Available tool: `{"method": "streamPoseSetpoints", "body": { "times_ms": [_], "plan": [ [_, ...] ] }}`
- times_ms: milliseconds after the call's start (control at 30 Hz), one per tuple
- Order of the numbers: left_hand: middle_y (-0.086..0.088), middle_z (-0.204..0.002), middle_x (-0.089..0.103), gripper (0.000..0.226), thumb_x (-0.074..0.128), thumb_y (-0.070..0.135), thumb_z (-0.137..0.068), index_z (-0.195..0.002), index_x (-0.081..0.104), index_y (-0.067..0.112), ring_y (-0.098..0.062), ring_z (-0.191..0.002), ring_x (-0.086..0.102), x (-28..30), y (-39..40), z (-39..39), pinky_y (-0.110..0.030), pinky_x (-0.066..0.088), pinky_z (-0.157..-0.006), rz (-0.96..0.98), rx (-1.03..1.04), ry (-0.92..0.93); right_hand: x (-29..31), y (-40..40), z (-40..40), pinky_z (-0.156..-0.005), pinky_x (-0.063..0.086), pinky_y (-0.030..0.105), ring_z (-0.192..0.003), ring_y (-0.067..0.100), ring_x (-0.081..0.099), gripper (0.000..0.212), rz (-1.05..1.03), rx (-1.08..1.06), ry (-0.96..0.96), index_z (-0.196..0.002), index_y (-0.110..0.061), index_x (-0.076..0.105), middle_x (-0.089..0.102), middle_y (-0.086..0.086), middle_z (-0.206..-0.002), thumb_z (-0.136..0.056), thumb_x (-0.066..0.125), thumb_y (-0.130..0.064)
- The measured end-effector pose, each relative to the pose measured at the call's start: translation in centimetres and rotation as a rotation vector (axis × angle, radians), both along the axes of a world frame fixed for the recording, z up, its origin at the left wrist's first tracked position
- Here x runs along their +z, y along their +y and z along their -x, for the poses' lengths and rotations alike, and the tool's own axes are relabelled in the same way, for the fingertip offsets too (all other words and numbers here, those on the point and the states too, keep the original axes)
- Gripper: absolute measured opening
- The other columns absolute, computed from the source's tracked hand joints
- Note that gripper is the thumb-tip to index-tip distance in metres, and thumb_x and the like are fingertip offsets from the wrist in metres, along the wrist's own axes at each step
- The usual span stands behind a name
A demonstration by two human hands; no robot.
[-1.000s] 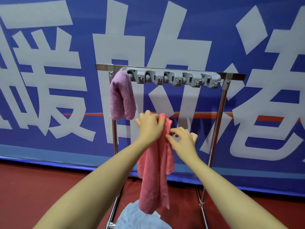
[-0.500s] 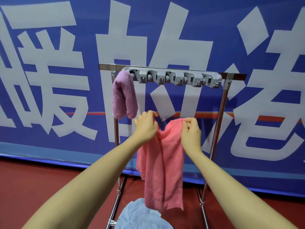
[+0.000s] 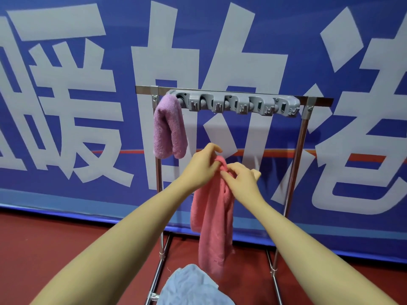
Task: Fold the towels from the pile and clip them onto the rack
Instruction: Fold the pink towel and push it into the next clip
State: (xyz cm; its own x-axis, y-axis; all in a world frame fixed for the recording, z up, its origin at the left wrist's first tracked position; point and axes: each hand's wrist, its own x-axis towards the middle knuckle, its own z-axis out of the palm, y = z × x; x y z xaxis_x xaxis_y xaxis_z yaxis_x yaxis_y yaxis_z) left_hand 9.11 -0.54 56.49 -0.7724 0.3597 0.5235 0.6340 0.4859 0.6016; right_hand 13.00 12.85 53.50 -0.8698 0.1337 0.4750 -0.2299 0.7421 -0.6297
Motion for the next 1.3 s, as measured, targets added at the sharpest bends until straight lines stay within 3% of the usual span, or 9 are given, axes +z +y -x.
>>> {"method": "streamPoseSetpoints", "body": {
  "times_ms": [200, 367, 500, 600, 767, 833, 933, 1100, 1300],
  "plan": [
    [-0.004, -0.087, 0.068, 0.019, 0.044, 0.012, -0.088, -0.090, 0.063, 0.009, -0.026, -0.083, 0.061, -2.7, -1.0, 0.6, -0.039, 0.051, -0.076, 0.100, 0.208, -0.103, -0.1, 1.2, 0.0, -0.078, 0.020, 0.021, -0.082, -0.028, 0.029, 0.018, 0.168, 0.000, 0.015, -0.099, -0.017, 0.066, 0.058, -0.006, -0.087, -0.095, 0.053, -0.029],
    [0.004, -0.075, 0.061, 0.021, 0.042, 0.012, -0.083, -0.089, 0.062, 0.016, -0.019, -0.075, 0.058, -3.6, -0.1, -0.8, -0.032, 0.048, -0.070, 0.054, 0.144, -0.254, -0.4, 1.7, 0.1, -0.077, 0.017, 0.026, -0.081, -0.036, 0.024, 0.019, 0.220, -0.050, 0.021, -0.100, -0.019, 0.066, 0.063, -0.003, -0.093, -0.096, 0.051, -0.030],
    [0.003, -0.076, 0.059, 0.022, 0.045, 0.033, -0.088, -0.091, 0.054, 0.013, -0.026, -0.079, 0.056, -3.8, 1.0, -1.6, -0.035, 0.041, -0.074, 0.135, 0.082, -0.244, -0.3, 1.8, 0.3, -0.081, 0.018, 0.029, -0.083, -0.011, 0.044, 0.015, 0.200, -0.090, 0.055, -0.093, -0.026, 0.064, 0.064, -0.007, -0.092, -0.096, 0.050, -0.031],
    [-0.007, -0.083, 0.061, 0.019, 0.046, 0.029, -0.093, -0.085, 0.048, 0.012, -0.031, -0.084, 0.058, -4.1, 1.7, -1.2, -0.038, 0.040, -0.074, 0.189, 0.130, -0.157, -0.1, 2.0, 0.3, -0.074, 0.015, 0.026, -0.083, 0.000, 0.045, 0.014, 0.194, -0.100, 0.067, -0.094, -0.025, 0.066, 0.065, -0.005, -0.093, -0.094, 0.053, -0.032],
    [-0.009, -0.081, 0.060, 0.017, 0.038, 0.026, -0.097, -0.088, 0.041, 0.013, -0.035, -0.080, 0.056, -3.7, 1.6, -1.1, -0.040, 0.043, -0.066, -0.003, 0.193, -0.133, -0.2, 3.0, 0.1, -0.071, 0.014, 0.022, -0.104, 0.016, 0.051, 0.012, 0.196, -0.214, 0.096, -0.097, -0.026, 0.063, 0.059, -0.010, -0.103, -0.089, 0.059, -0.034],
    [-0.007, -0.081, 0.061, 0.016, 0.038, 0.029, -0.097, -0.089, 0.041, 0.015, -0.035, -0.080, 0.056, -3.2, 1.2, -1.0, -0.042, 0.047, -0.071, -0.074, 0.167, -0.115, -0.2, 3.2, 0.1, -0.070, 0.013, 0.021, -0.105, 0.016, 0.052, 0.014, 0.208, -0.219, 0.095, -0.098, -0.025, 0.063, 0.059, -0.010, -0.107, -0.087, 0.062, -0.033],
    [-0.002, -0.077, 0.058, 0.016, 0.041, 0.031, -0.097, -0.090, 0.038, 0.016, -0.035, -0.078, 0.055, -2.4, 0.7, -0.4, -0.044, 0.048, -0.072, 0.031, 0.146, -0.041, -0.3, 2.9, 0.0, -0.073, 0.014, 0.023, -0.100, 0.007, 0.052, 0.010, 0.162, -0.146, 0.077, -0.093, -0.028, 0.063, 0.060, -0.012, -0.103, -0.084, 0.065, -0.033],
    [0.001, -0.071, 0.058, 0.008, 0.054, 0.019, -0.090, -0.091, 0.050, 0.012, -0.027, -0.072, 0.054, -1.6, 0.2, -0.2, -0.040, 0.047, -0.068, 0.087, 0.024, 0.050, 0.0, 0.9, 0.3, -0.072, 0.016, 0.028, -0.090, 0.002, 0.046, 0.027, -0.067, 0.001, -0.004, -0.110, -0.030, 0.065, 0.056, -0.008, -0.097, -0.083, 0.066, -0.031],
    [-0.001, -0.082, 0.067, 0.002, 0.065, 0.011, -0.083, -0.084, 0.063, 0.011, -0.014, -0.076, 0.061, -1.4, -1.3, -0.5, -0.028, 0.050, -0.070, -0.112, -0.008, -0.153, -0.8, 0.0, 0.7, -0.076, 0.016, 0.029, -0.081, -0.008, 0.043, 0.009, 0.022, -0.003, 0.028, -0.082, -0.030, 0.067, 0.059, -0.005, -0.083, -0.089, 0.062, -0.033]
  ]
}}
